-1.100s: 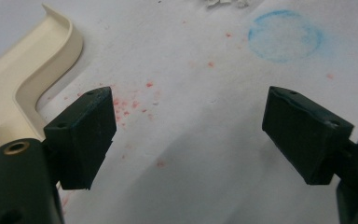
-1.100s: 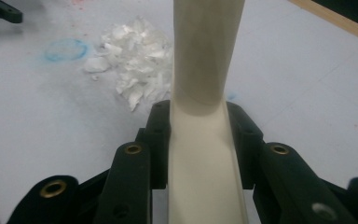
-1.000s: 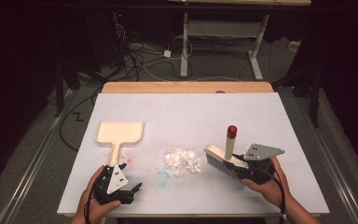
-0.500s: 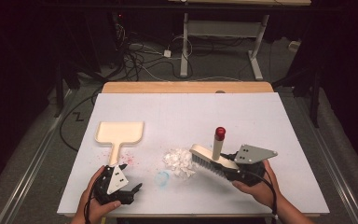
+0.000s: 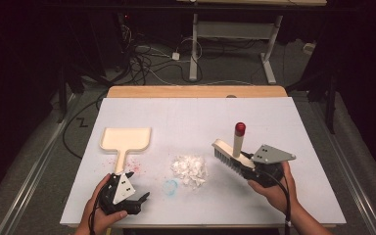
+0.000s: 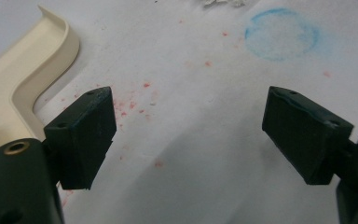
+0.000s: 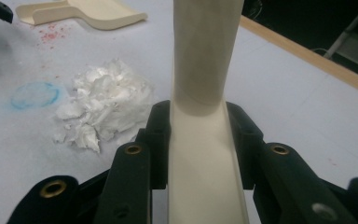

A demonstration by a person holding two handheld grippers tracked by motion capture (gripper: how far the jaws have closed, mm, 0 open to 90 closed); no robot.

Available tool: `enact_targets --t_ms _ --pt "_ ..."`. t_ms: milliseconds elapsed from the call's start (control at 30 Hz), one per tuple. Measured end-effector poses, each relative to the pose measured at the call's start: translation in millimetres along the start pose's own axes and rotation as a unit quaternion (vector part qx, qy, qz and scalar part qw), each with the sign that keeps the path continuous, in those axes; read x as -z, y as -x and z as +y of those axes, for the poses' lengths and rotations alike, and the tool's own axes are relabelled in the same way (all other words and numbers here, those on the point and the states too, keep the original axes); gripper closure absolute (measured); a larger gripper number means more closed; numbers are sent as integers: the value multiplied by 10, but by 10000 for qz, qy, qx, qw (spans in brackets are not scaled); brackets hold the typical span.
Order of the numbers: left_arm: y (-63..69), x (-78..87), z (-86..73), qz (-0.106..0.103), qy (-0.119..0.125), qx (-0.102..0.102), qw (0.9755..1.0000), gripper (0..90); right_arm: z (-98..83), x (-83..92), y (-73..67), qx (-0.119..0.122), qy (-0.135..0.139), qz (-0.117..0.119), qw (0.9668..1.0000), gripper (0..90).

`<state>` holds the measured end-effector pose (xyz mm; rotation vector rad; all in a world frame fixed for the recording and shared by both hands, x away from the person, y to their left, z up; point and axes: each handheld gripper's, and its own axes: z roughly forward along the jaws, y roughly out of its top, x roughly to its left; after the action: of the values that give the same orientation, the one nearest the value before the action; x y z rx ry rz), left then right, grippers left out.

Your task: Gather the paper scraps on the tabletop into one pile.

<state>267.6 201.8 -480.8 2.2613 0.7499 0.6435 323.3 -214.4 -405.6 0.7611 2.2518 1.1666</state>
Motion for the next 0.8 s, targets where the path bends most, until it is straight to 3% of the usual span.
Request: enact_targets --t_ms 233,300,433,533,600,700,800 --pt "2 -4 -4 -13 -24 -17 10000 168 5 -283 -49 -74 -179 -38 9998 677" --pt "3 -5 -3 -13 -10 -6 10000 168 27 -373 -114 -21 -223 -74 9997 677" --pt "5 -2 -7 -25 -29 -27 10000 168 86 -483 -271 101 -228 87 9997 677" --pt "6 -1 -12 -34 -37 -37 10000 168 123 -468 -348 204 -167 214 9994 677" --pt "5 4 -14 -26 -43 -42 10000 168 138 -422 -354 233 -121 176 9995 677" --pt "4 15 -13 -15 -21 -43 10000 168 151 -314 -270 194 -7 26 9998 677" --pt "4 16 -11 -6 -1 -22 10000 168 144 -158 -121 14 148 28 9999 677"
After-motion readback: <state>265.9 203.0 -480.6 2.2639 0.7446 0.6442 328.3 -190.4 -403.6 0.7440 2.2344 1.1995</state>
